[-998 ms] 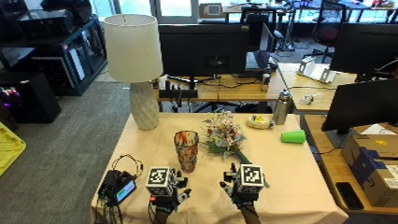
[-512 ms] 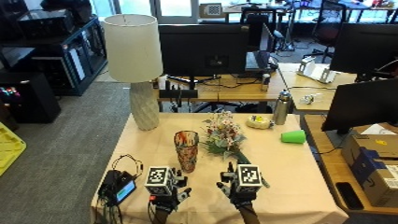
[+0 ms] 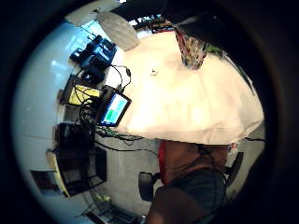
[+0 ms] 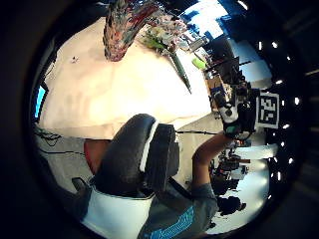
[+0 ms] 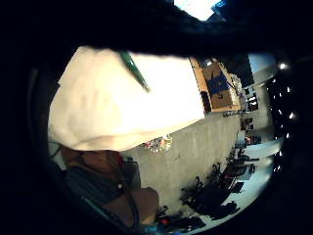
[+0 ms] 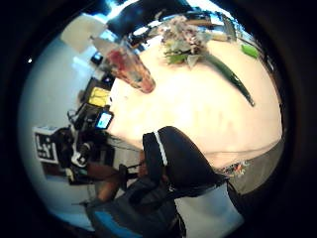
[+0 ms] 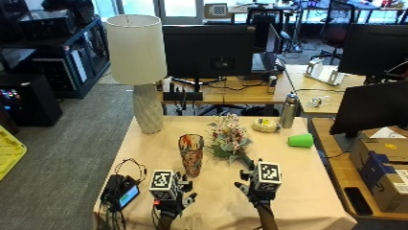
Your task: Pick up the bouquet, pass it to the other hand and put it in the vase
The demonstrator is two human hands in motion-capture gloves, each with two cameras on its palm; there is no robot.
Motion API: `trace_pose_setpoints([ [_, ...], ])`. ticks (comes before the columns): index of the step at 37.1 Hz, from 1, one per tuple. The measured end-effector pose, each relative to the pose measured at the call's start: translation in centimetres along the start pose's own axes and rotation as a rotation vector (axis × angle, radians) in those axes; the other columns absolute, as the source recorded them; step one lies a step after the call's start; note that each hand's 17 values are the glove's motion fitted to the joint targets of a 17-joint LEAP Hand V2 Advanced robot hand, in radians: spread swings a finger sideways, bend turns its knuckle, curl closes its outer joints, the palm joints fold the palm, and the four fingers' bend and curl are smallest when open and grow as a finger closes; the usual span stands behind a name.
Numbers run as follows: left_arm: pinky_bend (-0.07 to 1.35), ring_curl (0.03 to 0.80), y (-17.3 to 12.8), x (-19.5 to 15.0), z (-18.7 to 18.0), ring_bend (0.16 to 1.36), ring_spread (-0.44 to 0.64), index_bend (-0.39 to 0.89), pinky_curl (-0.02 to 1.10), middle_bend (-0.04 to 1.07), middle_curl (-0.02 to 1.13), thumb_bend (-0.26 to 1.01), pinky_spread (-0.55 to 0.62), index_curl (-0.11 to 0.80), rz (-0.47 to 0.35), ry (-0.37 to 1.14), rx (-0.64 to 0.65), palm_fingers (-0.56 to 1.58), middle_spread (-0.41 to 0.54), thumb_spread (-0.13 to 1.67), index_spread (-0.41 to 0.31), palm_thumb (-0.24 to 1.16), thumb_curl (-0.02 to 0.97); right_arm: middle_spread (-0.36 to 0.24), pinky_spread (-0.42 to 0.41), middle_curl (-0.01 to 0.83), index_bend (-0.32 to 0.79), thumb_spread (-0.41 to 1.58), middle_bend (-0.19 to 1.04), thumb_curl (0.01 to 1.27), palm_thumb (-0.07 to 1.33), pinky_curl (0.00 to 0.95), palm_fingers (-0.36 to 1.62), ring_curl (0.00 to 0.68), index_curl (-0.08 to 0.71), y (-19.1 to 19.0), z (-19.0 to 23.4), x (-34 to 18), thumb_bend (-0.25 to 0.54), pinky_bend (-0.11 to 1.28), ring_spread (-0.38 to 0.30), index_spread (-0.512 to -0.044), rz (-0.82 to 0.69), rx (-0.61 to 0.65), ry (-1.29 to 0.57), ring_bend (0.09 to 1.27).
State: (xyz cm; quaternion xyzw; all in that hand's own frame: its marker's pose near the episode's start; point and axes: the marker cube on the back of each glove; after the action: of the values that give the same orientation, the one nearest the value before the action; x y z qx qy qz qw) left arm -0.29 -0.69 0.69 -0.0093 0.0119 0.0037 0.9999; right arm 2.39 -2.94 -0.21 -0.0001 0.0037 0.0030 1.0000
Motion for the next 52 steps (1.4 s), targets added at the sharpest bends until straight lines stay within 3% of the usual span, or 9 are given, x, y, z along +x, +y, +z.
trace_pose_setpoints([
  [6,0.23,0.262,0.1,0.2,0.3,0.51,0.26,0.15,0.28,0.18,0.3,-0.02,0.48,0.297,0.005,0.008,-0.005,0.37,0.033,1.05,-0.122,0.07,0.238,0.069,0.341,0.281,0.1,1.13,0.18,0.27,0.38,0.331,0.08,0.214,0.247,-2.3,1.3,4.3,-0.026,0.42,0.21,-0.385,0.107,-0.031,-0.019,0.25],
  [21,0.24,0.27,-0.1,0.2,1.5,0.51,0.27,0.15,0.31,0.18,0.31,-0.02,0.48,0.31,0.02,0.013,-0.026,0.35,0.048,1.05,-0.117,0.07,0.257,0.117,0.342,0.287,0.08,1.06,0.2,0.29,0.41,0.367,-0.08,0.229,0.181,-11.0,12.8,11.9,-0.02,0.56,0.242,-0.371,0.305,-0.142,-0.117,0.26],
  [25,0.24,0.274,0.0,0.1,1.8,0.51,0.27,0.15,0.31,0.18,0.31,-0.02,0.48,0.311,0.02,0.029,-0.043,0.34,0.053,1.05,-0.114,0.07,0.261,0.12,0.341,0.287,0.08,1.05,0.18,0.3,0.42,0.37,-0.1,0.232,0.17,-10.1,11.2,10.6,-0.021,0.57,0.247,-0.362,0.308,-0.144,-0.131,0.27],
  [32,0.24,0.278,-0.1,-0.2,2.8,0.51,0.28,0.15,0.32,0.18,0.32,-0.02,0.48,0.313,0.022,0.04,-0.074,0.34,0.057,1.05,-0.112,0.08,0.265,0.123,0.339,0.293,0.07,1.03,0.19,0.31,0.45,0.372,-0.08,0.24,0.151,-8.1,13.5,9.3,-0.017,0.59,0.252,-0.349,0.39,-0.35,-0.101,0.28],
  [35,0.24,0.279,-0.1,-0.1,2.9,0.51,0.28,0.15,0.32,0.18,0.32,-0.02,0.48,0.314,0.027,0.047,-0.082,0.34,0.059,1.05,-0.112,0.08,0.266,0.119,0.338,0.298,0.08,1.04,0.2,0.32,0.52,0.371,-0.05,0.248,0.146,-8.8,14.3,8.7,0.006,0.6,0.245,-0.338,0.416,-0.303,-0.144,0.3],
  [40,0.24,0.279,-0.2,-0.2,3.4,0.51,0.28,0.15,0.33,0.18,0.32,-0.02,0.48,0.317,0.03,0.057,-0.082,0.33,0.061,1.05,-0.112,0.08,0.268,0.053,0.319,0.33,0.26,1.08,0.29,0.35,0.64,0.325,0.23,0.239,0.212,-10.1,14.3,8.5,0.046,0.46,0.206,-0.345,0.419,-0.162,-0.037,0.3],
  [44,0.25,0.281,-0.1,-0.1,3.6,0.51,0.28,0.15,0.33,0.18,0.32,-0.02,0.48,0.316,0.031,0.066,-0.086,0.33,0.062,1.05,-0.111,0.08,0.269,0.004,0.297,0.323,0.43,1.13,0.24,0.37,0.73,0.31,0.56,0.244,0.277,-10.1,13.4,8.1,0.084,0.44,0.14,-0.331,0.422,-0.13,0.066,0.3],
  [50,0.24,0.286,0.1,-0.1,3.5,0.52,0.28,0.15,0.33,0.18,0.32,-0.02,0.48,0.316,0.035,0.071,-0.094,0.33,0.063,1.05,-0.111,0.08,0.27,-0.048,0.228,0.35,0.35,1.14,0.26,0.4,0.8,0.313,0.84,0.287,0.311,-10.6,12.9,8.5,0.09,0.43,0.009,-0.302,0.417,-0.072,0.211,0.38],
  [52,0.24,0.287,0.3,-0.1,3.2,0.52,0.28,0.15,0.33,0.18,0.32,-0.02,0.48,0.316,0.027,0.074,-0.099,0.33,0.063,1.05,-0.111,0.08,0.27,-0.083,0.071,0.374,0.2,1.08,0.31,0.42,0.85,0.355,1.1,0.325,0.286,-10.4,12.7,8.3,0.094,0.55,-0.062,-0.286,0.42,-0.08,0.212,0.48],
])
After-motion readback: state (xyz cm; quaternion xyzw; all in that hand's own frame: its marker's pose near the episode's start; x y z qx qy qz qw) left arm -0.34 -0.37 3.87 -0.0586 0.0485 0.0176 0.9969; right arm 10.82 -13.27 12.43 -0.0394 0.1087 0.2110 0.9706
